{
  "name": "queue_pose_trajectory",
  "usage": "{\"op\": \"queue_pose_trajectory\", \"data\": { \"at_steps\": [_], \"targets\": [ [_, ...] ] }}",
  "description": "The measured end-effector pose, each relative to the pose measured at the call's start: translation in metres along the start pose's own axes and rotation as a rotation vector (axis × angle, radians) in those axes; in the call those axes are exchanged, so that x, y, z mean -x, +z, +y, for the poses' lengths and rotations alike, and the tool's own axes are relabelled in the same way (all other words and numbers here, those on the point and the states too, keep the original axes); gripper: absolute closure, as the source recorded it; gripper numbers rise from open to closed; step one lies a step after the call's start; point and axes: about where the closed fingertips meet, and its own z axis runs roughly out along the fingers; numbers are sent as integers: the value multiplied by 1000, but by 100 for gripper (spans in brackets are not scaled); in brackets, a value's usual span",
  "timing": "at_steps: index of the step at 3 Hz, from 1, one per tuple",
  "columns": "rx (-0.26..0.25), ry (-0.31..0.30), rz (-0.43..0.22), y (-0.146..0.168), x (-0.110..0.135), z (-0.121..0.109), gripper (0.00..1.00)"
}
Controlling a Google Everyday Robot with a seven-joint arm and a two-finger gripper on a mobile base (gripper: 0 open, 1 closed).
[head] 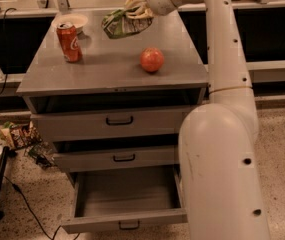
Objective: Pick green jalapeno chip bag from bottom drawer and place on counter
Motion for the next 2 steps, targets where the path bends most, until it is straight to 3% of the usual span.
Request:
{"op": "queue_pose_trajectory", "data": {
  "at_steps": [1, 2],
  "targets": [
    [85, 17, 8, 14, -5, 20, 27],
    [122, 34, 26, 15, -10, 28, 5]
  ]
}}
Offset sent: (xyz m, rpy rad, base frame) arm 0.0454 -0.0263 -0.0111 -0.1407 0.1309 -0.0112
